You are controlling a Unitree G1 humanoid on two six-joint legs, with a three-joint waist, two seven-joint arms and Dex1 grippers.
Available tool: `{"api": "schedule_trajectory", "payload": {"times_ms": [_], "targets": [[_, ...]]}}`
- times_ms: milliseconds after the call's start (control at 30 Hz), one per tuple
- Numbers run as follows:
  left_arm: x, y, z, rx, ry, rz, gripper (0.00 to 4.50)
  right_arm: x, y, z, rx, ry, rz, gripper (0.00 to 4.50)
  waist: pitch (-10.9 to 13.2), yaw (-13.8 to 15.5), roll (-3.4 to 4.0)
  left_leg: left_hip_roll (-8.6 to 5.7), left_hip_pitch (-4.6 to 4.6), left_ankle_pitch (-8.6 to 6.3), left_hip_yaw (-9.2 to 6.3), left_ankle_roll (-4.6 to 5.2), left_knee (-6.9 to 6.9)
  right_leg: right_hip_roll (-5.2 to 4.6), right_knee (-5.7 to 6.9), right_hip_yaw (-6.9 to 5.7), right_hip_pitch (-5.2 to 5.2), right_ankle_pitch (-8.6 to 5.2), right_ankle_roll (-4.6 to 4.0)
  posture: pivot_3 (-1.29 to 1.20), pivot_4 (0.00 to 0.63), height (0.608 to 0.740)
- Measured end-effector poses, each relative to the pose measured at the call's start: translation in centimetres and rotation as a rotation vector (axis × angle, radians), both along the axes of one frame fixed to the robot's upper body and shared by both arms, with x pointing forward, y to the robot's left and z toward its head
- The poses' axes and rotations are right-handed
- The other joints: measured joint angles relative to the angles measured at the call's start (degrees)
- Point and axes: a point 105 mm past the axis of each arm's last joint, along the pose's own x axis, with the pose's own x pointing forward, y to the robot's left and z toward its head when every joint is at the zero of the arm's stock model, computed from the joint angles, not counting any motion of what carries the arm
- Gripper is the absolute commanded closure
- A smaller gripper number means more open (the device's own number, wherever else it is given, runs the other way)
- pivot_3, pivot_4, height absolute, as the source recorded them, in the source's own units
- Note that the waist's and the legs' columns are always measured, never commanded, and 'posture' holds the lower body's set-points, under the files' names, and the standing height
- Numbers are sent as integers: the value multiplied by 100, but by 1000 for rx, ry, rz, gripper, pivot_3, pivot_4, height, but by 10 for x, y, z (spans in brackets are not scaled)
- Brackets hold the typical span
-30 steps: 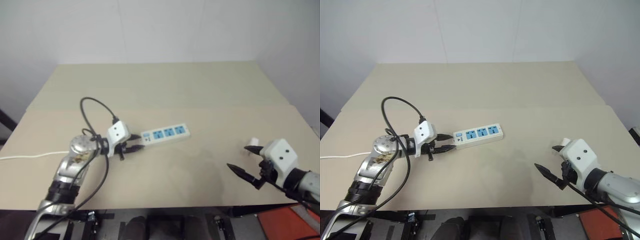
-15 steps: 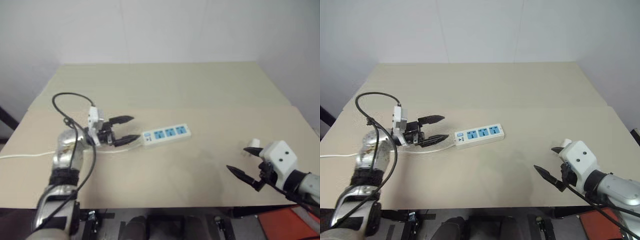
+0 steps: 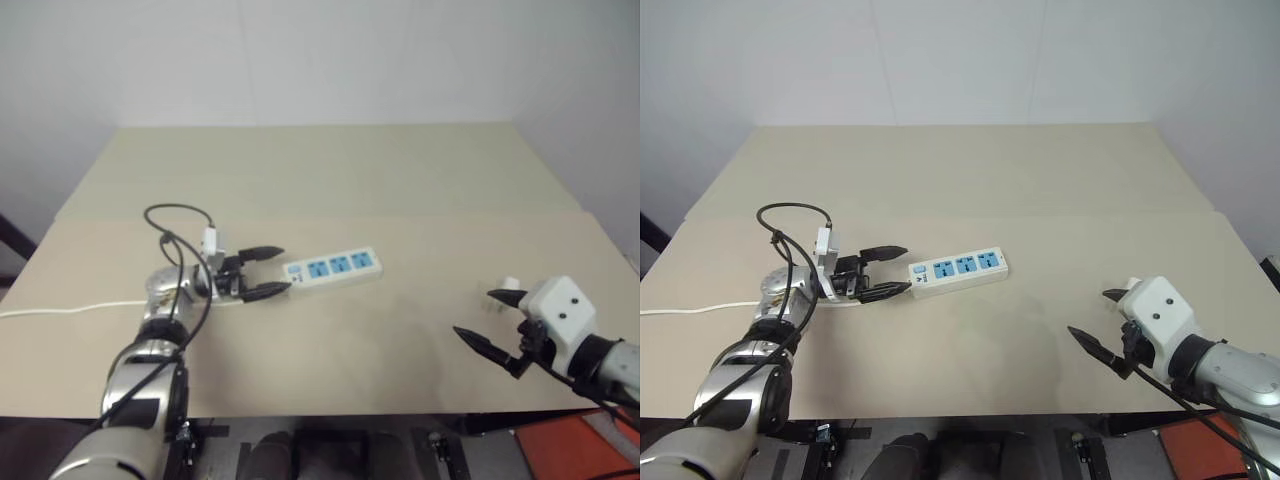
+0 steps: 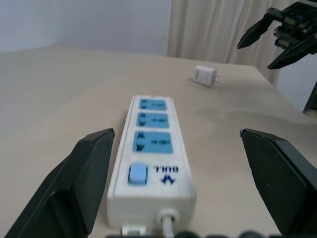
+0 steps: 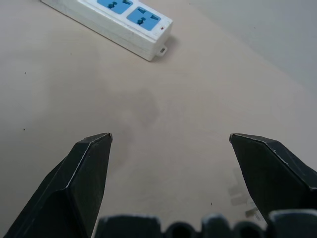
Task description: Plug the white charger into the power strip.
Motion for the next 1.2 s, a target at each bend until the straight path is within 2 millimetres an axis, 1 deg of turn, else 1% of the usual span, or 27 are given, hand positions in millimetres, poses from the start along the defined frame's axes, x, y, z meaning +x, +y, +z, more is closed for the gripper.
{"api": "schedule_trajectory", "payload": {"times_ms": [100,167,267,500,800,1033,1200], "targets": [[2,-5,-5,-18,-1,20,45,-2,0,1,1,0,0,0,1,-5,-1,0,0,0,0,0,0,0,0,0,0,0,0,0,150,740],[2,-4,-7,-20,8,27,45,-4,-1,2,-4,-2,-3,0,1,-13,-1,0,0,0,0,0,0,1,1,0,-1,0,0,0,150,740],[1,-4,-12,13,1,33,45,-5,-5,3,-9,-3,-16,0,1,-10,-2,0,0,0,0,0,1,1,1,0,1,0,1,0,150,740],[2,-10,-25,70,30,52,45,-8,-3,5,-14,0,-4,0,1,-3,-2,-1,0,0,0,0,1,1,0,0,0,0,1,0,150,740],[11,-12,-28,128,46,109,45,-12,-3,7,-26,0,-3,0,1,-2,-2,-1,0,0,0,0,1,1,1,0,0,0,1,0,150,740],[13,-15,-35,178,63,121,45,-13,-2,6,-27,6,-8,0,1,2,-3,-2,1,0,0,0,1,1,2,0,1,0,1,0,150,740],[17,-16,-36,211,59,147,45,-12,-2,8,-27,-1,-6,0,0,6,-3,-1,3,0,0,0,1,1,3,0,2,0,2,0,150,740]]}}
